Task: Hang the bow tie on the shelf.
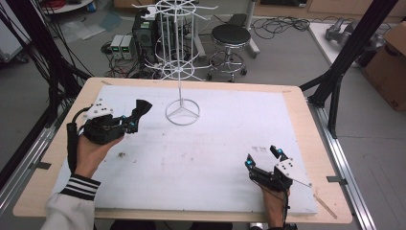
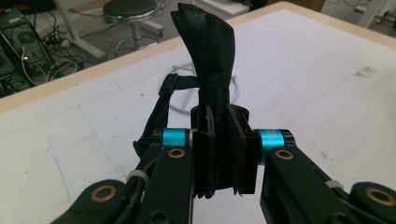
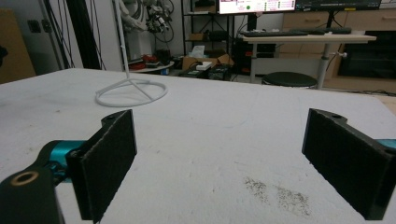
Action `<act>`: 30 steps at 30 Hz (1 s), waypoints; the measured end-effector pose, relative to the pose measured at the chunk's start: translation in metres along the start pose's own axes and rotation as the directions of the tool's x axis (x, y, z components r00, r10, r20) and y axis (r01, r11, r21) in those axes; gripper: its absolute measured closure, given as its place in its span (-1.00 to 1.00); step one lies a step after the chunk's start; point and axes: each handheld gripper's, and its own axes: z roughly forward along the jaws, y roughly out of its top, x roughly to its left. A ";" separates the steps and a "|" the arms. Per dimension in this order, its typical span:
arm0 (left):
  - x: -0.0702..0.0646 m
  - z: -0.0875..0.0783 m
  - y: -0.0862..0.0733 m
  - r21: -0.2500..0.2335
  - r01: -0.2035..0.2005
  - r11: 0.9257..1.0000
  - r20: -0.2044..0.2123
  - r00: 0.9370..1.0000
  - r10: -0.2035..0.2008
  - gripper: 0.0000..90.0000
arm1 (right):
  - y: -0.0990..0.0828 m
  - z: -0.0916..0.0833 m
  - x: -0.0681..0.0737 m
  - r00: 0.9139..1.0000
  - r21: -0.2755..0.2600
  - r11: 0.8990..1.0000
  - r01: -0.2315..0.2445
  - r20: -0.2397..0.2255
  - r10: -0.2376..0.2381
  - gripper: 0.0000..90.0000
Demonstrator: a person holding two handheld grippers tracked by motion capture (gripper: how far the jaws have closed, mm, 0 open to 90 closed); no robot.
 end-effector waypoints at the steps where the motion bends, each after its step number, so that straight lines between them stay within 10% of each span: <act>1: 0.000 -0.001 0.002 -0.001 -0.001 1.000 -0.006 1.000 0.001 0.79 | 0.000 0.000 0.000 1.000 0.000 1.000 0.002 0.001 -0.002 -0.80; 30: 0.003 0.002 0.071 -0.129 -0.052 0.990 -0.059 0.997 0.044 0.79 | 0.000 0.000 0.000 1.000 -0.002 1.000 0.004 -0.002 -0.004 -0.80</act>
